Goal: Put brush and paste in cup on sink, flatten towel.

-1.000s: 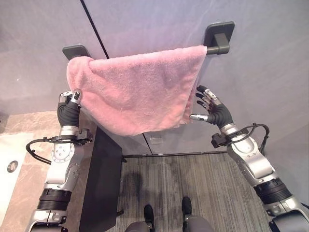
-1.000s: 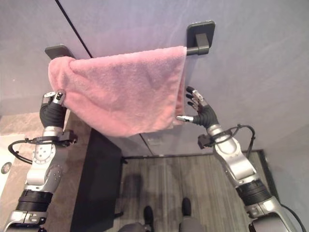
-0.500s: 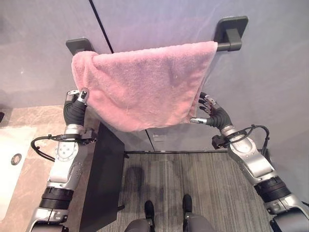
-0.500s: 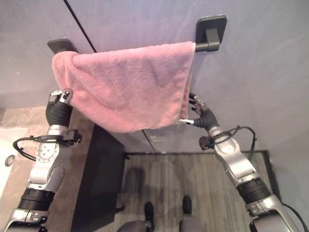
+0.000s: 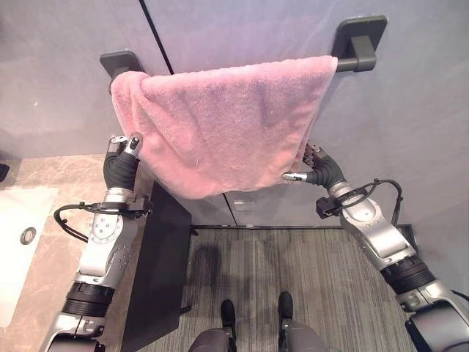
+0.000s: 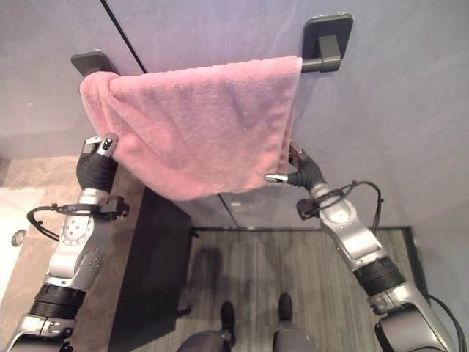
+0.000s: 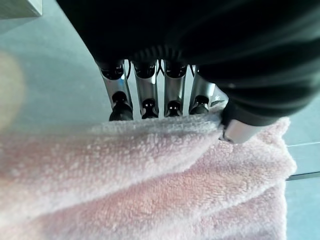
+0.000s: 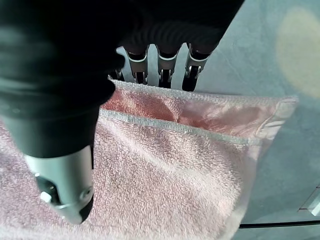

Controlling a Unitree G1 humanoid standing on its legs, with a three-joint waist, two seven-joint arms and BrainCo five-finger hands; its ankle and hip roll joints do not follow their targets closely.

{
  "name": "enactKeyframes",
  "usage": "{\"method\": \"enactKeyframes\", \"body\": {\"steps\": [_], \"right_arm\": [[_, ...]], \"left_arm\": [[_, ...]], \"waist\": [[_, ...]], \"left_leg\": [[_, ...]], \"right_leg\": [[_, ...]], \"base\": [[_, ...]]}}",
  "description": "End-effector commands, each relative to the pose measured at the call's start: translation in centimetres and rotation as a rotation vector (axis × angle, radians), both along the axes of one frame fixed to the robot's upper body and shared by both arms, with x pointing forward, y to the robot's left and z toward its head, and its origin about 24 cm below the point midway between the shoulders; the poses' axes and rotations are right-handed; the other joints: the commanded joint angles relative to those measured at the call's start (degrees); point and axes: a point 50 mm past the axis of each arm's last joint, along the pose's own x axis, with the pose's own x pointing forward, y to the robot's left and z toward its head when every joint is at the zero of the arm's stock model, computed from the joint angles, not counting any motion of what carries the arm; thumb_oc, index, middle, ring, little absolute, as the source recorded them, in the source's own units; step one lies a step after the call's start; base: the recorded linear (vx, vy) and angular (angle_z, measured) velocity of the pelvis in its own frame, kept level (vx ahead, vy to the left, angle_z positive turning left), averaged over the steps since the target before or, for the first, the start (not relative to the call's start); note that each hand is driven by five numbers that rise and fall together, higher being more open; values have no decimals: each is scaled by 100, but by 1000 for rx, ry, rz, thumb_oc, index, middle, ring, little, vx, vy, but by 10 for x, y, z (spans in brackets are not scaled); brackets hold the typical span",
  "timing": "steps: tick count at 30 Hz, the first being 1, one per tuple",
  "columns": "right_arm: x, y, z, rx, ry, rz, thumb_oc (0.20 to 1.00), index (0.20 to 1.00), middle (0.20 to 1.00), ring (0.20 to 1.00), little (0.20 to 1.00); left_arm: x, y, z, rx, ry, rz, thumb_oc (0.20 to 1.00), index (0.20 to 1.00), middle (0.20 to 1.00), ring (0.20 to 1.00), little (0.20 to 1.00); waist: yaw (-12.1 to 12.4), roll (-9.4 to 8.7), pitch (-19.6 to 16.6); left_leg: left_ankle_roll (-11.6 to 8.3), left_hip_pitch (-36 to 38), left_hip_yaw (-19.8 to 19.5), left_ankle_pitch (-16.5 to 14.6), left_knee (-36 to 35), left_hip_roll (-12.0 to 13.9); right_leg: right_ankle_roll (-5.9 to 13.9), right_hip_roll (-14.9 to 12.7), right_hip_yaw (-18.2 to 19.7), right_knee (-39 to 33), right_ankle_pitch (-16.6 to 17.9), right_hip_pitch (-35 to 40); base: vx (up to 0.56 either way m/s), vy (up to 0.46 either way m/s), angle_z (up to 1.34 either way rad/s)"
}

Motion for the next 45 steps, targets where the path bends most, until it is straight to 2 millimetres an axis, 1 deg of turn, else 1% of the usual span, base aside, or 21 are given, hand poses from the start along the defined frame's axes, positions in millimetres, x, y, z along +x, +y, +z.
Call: {"method": "enactKeyframes", "body": {"steps": [1, 5, 6, 7, 9, 10, 19, 20, 21, 22, 23, 25, 27, 28, 30, 33, 35, 37, 39, 44, 45], "right_arm": [[4, 22, 25, 27, -111, 65, 1000, 1000, 1000, 1000, 1000], [6, 24, 26, 20, -118, 61, 1000, 1000, 1000, 1000, 1000], [7, 26, 27, 20, -125, 62, 793, 793, 793, 793, 793], [7, 26, 27, 20, -125, 62, 671, 671, 671, 671, 671], [8, 27, 29, 20, -133, 60, 297, 297, 297, 297, 297], [9, 28, 30, 18, -135, 60, 200, 200, 200, 200, 200], [9, 32, 34, 28, -164, 54, 200, 200, 200, 200, 200], [9, 32, 38, 34, -183, 53, 200, 200, 200, 200, 200], [4, 34, 50, 37, -240, 73, 200, 200, 200, 200, 200], [4, 34, 50, 37, -239, 73, 200, 200, 200, 200, 200], [-3, 36, 63, 80, -300, 102, 200, 200, 200, 200, 200], [-18, 37, 76, 175, -375, 148, 200, 200, 200, 200, 200], [-23, 37, 77, 207, -390, 159, 200, 200, 200, 200, 200], [-30, 37, 83, 249, -431, 176, 200, 200, 200, 200, 200], [-32, 37, 83, 265, -439, 177, 200, 200, 200, 200, 200], [-29, 35, 68, 294, -386, 139, 200, 200, 200, 200, 200], [-25, 37, 54, 286, -312, 134, 200, 200, 200, 200, 200], [-23, 37, 47, 281, -277, 128, 200, 200, 200, 200, 200], [-20, 37, 46, 266, -265, 118, 200, 200, 200, 200, 200], [-20, 37, 46, 266, -265, 118, 200, 200, 200, 200, 200], [-26, 38, 65, 305, -361, 147, 200, 200, 200, 200, 200]], "left_arm": [[-2, 7, 25, 34, -100, 0, 200, 200, 200, 200, 200], [-3, 6, 23, 27, -93, -5, 200, 200, 200, 200, 200], [-4, 5, 23, 18, -96, -11, 200, 200, 200, 200, 200], [-4, 5, 23, 18, -97, -10, 200, 200, 200, 200, 200], [-4, 4, 23, 8, -100, -16, 200, 200, 200, 200, 200], [-4, 4, 24, 8, -102, -18, 200, 200, 200, 200, 200], [-4, 4, 23, 7, -101, -16, 200, 200, 200, 200, 200], [-5, 6, 23, 7, -102, -6, 200, 200, 200, 200, 200], [-6, 8, 26, 4, -114, 4, 200, 200, 200, 200, 200], [-6, 8, 26, 4, -114, 4, 200, 200, 200, 200, 200], [-8, 10, 27, -20, -129, 8, 200, 200, 200, 200, 200], [-12, 12, 30, -64, -157, 16, 200, 200, 200, 200, 200], [-13, 12, 30, -77, -168, 18, 200, 200, 200, 200, 200], [-16, 13, 30, -137, -190, 16, 200, 200, 200, 200, 200], [-17, 13, 28, -166, -192, 20, 200, 200, 200, 200, 200], [-13, 13, 1, -199, -82, 38, 200, 200, 200, 200, 200], [-9, 15, -18, -107, 26, 68, 200, 200, 200, 200, 200], [-8, 19, -20, -44, 46, 99, 200, 200, 200, 200, 200], [-9, 18, -7, -81, -16, 67, 200, 200, 200, 200, 200], [-10, 18, -7, -81, -16, 67, 200, 200, 200, 200, 200], [-17, 12, 28, -140, -196, 22, 200, 200, 200, 200, 200]], "waist": [[73, -512, -152], [82, -510, -157], [89, -509, -152], [88, -509, -151], [93, -502, -143], [100, -497, -142], [99, -478, -144], [95, -479, -149], [79, -482, -154], [79, -481, -153], [48, -485, -144], [-8, -505, -120], [-27, -512, -118], [-65, -530, -126], [-76, -539, -132], [-112, -548, -128], [-109, -538, -134], [-104, -536, -138], [-99, -526, -176], [-101, -525, -176], [-96, -524, -221]], "left_leg": [[55, 482, 166, -453, 242, -462], [54, 514, 169, -466, 237, -457], [57, 518, 167, -469, 235, -453], [57, 519, 168, -469, 235, -453], [56, 518, 167, -467, 229, -454], [56, 516, 163, -468, 231, -456], [59, 552, 157, -476, 224, -450], [59, 561, 163, -477, 221, -451], [57, 574, 170, -481, 215, -440], [57, 576, 170, -481, 215, -439], [55, 580, 178, -476, 205, -430], [53, 594, 185, -466, 175, -414], [52, 602, 187, -464, 168, -415], [50, 619, 200, -474, 155, -404], [52, 627, 210, -485, 159, -402], [52, 659, 244, -500, 169, -393], [51, 662, 248, -499, 184, -392], [47, 668, 241, -497, 190, -391], [47, 671, 233, -494, 192, -394], [47, 672, 233, -494, 192, -393], [44, 739, 245, -520, 162, -379]], "right_leg": [[495, -525, 519, -620, 360, 201], [490, -518, 529, -624, 344, 222], [494, -520, 528, -628, 344, 226], [494, -520, 528, -628, 344, 227], [497, -520, 528, -630, 343, 220], [497, -519, 527, -629, 341, 221], [492, -519, 523, -622, 333, 252], [492, -515, 523, -623, 333, 254], [492, -509, 532, -618, 331, 256], [492, -509, 532, -618, 330, 258], [491, -499, 539, -614, 327, 252], [485, -484, 545, -596, 319, 239], [484, -482, 556, -589, 317, 237], [483, -473, 571, -582, 310, 238], [481, -470, 579, -579, 304, 247], [478, -476, 591, -567, 304, 272], [475, -479, 594, -553, 307, 279], [472, -477, 593, -549, 308, 288], [470, -470, 591, -549, 307, 288], [470, -470, 591, -550, 307, 289], [475, -447, 584, -566, 285, 341]], "base": [[0, 0, 0], [0, 0, 0], [0, 0, 0], [0, 0, 0], [0, 0, 0], [0, 0, 0], [0, 0, 0], [0, 0, 0], [0, 0, 0], [0, 0, 0], [0, 0, 0], [0, 0, 0], [0, 0, 0], [0, 0, 0], [0, 0, 0], [-15, 0, -3], [-24, -6, -6], [-8, -3, -2], [0, 0, 0], [0, 0, 0], [0, 0, 0]]}}
